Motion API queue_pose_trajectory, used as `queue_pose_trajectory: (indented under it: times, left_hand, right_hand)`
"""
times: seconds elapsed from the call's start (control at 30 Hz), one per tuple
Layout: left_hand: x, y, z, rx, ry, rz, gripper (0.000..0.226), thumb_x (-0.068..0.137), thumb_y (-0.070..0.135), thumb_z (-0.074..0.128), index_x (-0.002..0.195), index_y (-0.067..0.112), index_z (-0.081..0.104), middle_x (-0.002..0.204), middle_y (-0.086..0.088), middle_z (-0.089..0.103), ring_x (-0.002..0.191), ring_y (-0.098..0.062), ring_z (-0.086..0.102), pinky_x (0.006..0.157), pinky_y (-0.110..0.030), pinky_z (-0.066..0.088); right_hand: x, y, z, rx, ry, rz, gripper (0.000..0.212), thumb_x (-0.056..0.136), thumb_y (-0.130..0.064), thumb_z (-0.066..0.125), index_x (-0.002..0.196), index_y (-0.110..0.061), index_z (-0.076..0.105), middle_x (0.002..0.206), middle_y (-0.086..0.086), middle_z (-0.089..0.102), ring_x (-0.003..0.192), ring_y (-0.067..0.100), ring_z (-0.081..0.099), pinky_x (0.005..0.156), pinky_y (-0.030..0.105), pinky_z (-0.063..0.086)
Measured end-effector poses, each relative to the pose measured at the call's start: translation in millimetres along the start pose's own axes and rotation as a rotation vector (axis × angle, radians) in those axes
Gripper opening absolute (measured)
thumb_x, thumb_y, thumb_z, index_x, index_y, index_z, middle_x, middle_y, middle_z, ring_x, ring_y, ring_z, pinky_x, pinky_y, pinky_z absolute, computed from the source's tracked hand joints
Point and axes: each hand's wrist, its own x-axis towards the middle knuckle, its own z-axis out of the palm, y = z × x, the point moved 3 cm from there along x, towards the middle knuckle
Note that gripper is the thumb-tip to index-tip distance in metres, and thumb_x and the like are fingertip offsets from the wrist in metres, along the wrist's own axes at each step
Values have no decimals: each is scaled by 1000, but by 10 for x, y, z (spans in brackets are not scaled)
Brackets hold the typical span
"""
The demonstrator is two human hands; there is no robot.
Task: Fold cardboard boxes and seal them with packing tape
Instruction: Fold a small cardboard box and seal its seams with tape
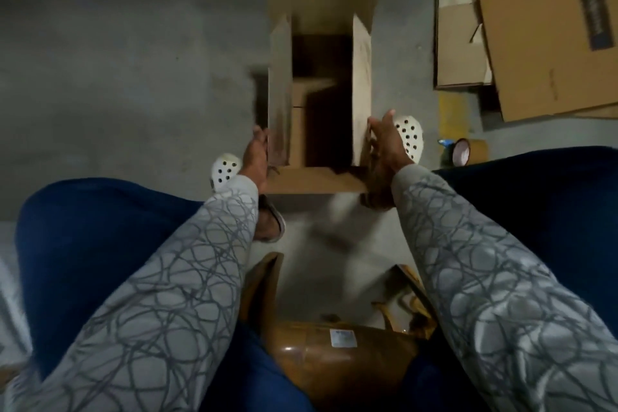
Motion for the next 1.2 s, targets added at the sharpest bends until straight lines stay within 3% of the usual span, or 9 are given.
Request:
queue_pose_trajectory:
  times: [0.13,0.23,0.3,0.4,0.5,0.67,0.9,1.1,1.2]
  left_hand:
    - [-13,-240,-66,108,5,19,119,56,102,50,147,25,52,146,1,57,135,-25,52,116,-46,37]
    - [-432,-53,121,340,-21,175,104,71,84,66,149,20,42,143,2,55,127,-23,57,106,-40,47]
    - [-557,-27,156,708,28,266,117,63,88,69,154,27,30,155,-6,41,138,-32,46,108,-50,46]
    - [-753,-23,242,1293,216,622,84,85,61,66,152,22,34,158,-15,30,145,-38,29,114,-55,33]
    - [-893,-14,542,1366,48,1075,56,92,22,64,143,4,50,152,-20,44,145,-37,36,120,-46,30]
    - [-833,-11,618,1514,-45,906,47,98,24,54,141,6,54,152,-14,47,147,-30,32,122,-41,24]
    - [-757,116,45,1517,44,501,102,66,95,53,149,37,42,159,-4,31,152,-29,13,114,-72,8]
    - [-672,116,-226,1399,285,500,66,89,60,63,140,20,53,146,-10,50,141,-33,35,117,-64,18]
    - [-645,55,-43,1483,441,580,75,99,51,49,156,7,26,162,-18,28,152,-37,18,122,-63,5]
  right_hand:
    - [-43,164,-48,-152,62,-46,116,57,-101,49,144,-23,51,154,10,45,137,36,46,116,58,35]
    - [-353,133,14,-465,156,-243,70,106,-56,25,151,-5,39,152,23,43,139,41,42,118,49,33]
    - [-557,193,1,-610,272,-394,71,101,-65,25,141,-14,54,144,14,55,132,36,50,114,50,36]
    - [-740,360,38,-995,387,-572,57,98,-66,39,139,-30,55,148,3,51,137,28,44,115,57,30]
    - [-910,422,221,-1318,347,-963,53,97,-43,56,145,-23,50,150,9,48,135,32,45,111,54,34]
    - [-814,476,334,-1279,96,-853,63,89,-23,70,147,-11,48,156,14,41,139,34,44,114,47,40]
    - [-776,266,69,-1452,307,-636,86,80,-80,59,148,-30,45,168,4,17,156,30,8,125,53,12]
    - [-626,327,-301,-1312,469,-492,81,91,-60,62,152,-11,39,163,14,29,151,34,23,122,49,24]
    - [-564,409,-255,-1326,499,-545,92,96,-55,58,161,-9,13,169,15,11,155,35,9,125,49,15]
